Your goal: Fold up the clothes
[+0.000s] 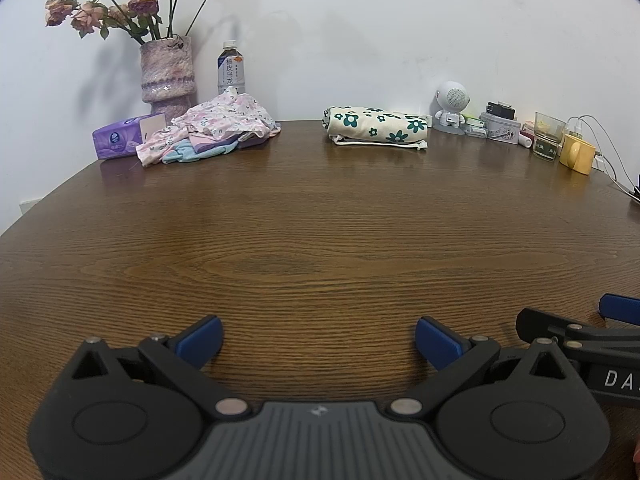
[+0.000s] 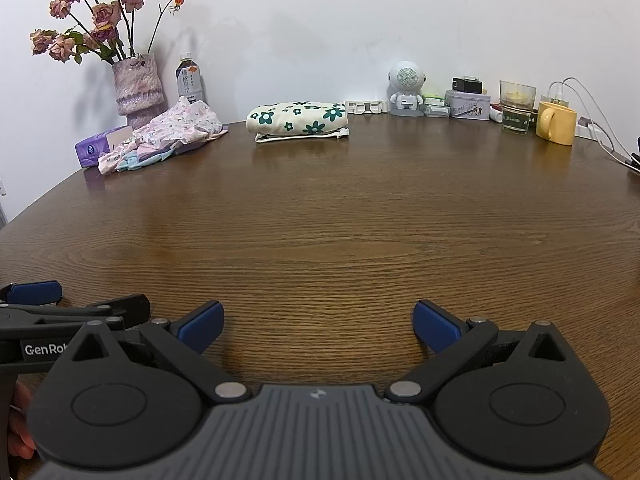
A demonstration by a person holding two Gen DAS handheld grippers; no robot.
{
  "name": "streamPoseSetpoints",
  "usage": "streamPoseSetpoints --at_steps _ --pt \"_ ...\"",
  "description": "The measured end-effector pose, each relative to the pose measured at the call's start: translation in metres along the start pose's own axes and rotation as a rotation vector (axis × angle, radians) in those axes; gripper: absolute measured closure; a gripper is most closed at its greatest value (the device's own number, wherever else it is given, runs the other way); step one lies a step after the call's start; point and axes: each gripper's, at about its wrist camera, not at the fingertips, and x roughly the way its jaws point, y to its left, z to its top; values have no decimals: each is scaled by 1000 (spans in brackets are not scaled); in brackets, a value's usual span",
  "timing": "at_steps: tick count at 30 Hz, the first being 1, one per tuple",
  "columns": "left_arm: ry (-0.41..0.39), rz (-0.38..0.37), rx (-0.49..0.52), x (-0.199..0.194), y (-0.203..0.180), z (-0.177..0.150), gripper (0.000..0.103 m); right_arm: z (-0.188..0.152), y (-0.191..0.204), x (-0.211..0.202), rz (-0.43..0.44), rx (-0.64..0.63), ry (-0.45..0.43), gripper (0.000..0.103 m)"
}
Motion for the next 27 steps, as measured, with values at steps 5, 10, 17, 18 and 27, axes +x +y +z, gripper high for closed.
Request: streamPoseSetpoints --at_steps 5,10,17,18,27 --pt "0 0 0 0 0 0 0 1 -1 0 1 0 1 0" --pt "0 0 0 0 0 0 0 1 -1 1 3 -1 2 0" --pt "0 0 0 0 0 0 0 1 -2 1 6 -1 3 0" --pt "0 0 0 0 0 0 0 2 -2 1 6 -1 3 0" --pt "0 0 0 0 0 0 0 2 -2 1 6 -1 3 0"
